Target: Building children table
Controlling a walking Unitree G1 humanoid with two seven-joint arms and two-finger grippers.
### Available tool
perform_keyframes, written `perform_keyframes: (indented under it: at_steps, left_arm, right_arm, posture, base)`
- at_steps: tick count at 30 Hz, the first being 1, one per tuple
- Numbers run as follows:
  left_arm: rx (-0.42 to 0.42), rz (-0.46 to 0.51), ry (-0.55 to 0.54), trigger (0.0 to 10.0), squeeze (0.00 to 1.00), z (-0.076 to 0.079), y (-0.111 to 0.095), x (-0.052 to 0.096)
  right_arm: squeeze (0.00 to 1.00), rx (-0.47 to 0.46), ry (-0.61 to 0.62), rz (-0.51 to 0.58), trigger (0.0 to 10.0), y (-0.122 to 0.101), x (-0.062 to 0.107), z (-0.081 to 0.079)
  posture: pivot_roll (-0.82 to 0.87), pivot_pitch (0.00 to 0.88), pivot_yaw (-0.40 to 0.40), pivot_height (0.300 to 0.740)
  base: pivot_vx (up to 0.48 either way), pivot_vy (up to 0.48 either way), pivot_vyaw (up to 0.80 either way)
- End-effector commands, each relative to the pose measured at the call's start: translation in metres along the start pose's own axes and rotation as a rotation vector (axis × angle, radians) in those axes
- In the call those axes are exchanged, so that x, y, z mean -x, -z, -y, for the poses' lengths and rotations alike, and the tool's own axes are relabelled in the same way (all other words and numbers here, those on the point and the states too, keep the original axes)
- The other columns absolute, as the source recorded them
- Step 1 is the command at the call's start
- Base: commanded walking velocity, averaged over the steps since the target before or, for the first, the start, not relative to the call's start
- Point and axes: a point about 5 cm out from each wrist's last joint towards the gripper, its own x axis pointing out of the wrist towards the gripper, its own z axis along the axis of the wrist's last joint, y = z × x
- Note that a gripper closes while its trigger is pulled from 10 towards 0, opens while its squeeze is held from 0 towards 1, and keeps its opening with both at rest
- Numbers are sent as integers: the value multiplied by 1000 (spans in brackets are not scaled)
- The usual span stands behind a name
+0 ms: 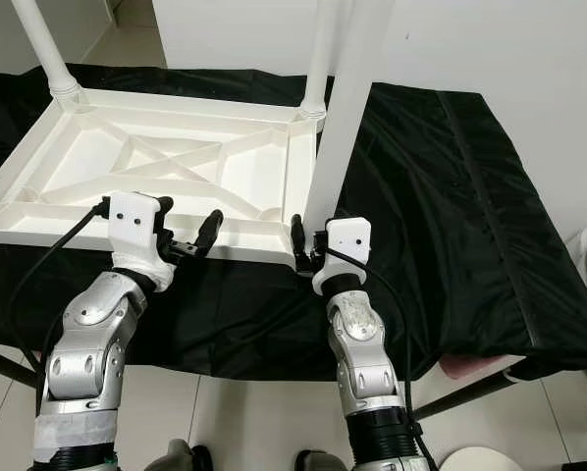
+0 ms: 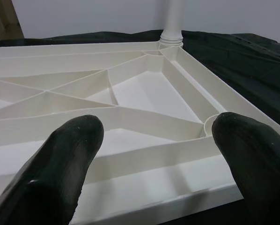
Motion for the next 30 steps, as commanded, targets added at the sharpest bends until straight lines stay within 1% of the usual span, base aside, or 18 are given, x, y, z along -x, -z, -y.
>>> perform_keyframes:
  at_steps: [1,9,18,30]
  left_arm:
    - [19,-15,-187,10000,0,-8,6,1]
    - [14,-13,-179,10000,0,-9,4,-1]
    - [8,-11,-183,10000,0,-10,3,-2]
    - [10,-13,-194,10000,0,-10,3,0]
  right_arm:
    - [0,-2,0,1,10000,1,0,1]
    - [0,-5,6,5,10000,2,0,-1]
    - [0,-10,-1,7,10000,2,-2,-2]
    - [0,-13,-7,7,10000,3,-2,-3]
  posture:
    - [-139,150,1,740]
    - [-134,145,13,740]
    - [-123,148,6,740]
    - [-119,155,-2,740]
  base:
    - [0,0,0]
    - [0,0,0]
    - [0,0,0]
    - [0,0,0]
